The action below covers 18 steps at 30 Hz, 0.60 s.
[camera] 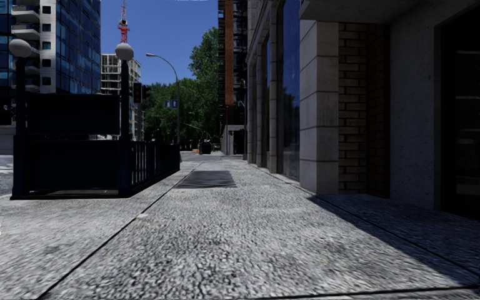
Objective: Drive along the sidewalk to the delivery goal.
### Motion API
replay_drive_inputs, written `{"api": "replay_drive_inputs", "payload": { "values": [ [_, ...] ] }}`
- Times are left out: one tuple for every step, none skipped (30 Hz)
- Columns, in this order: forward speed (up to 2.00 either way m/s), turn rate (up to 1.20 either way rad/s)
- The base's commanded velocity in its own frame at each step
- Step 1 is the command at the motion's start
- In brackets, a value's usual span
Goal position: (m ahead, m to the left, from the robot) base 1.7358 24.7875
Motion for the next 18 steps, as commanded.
{"api": "replay_drive_inputs", "payload": {
  "values": [
    [1.99, 0.25],
    [1.99, 0.08],
    [1.99, 0.01],
    [1.99, 0.00],
    [1.99, 0.00],
    [1.99, 0.00],
    [1.99, 0.00],
    [1.99, 0.00],
    [1.99, 0.00],
    [1.99, 0.00],
    [1.99, 0.00],
    [1.99, 0.00],
    [1.99, 0.00],
    [1.99, 0.00],
    [1.99, 0.00],
    [1.99, 0.00],
    [1.99, 0.00],
    [1.99, 0.00]
  ]
}}
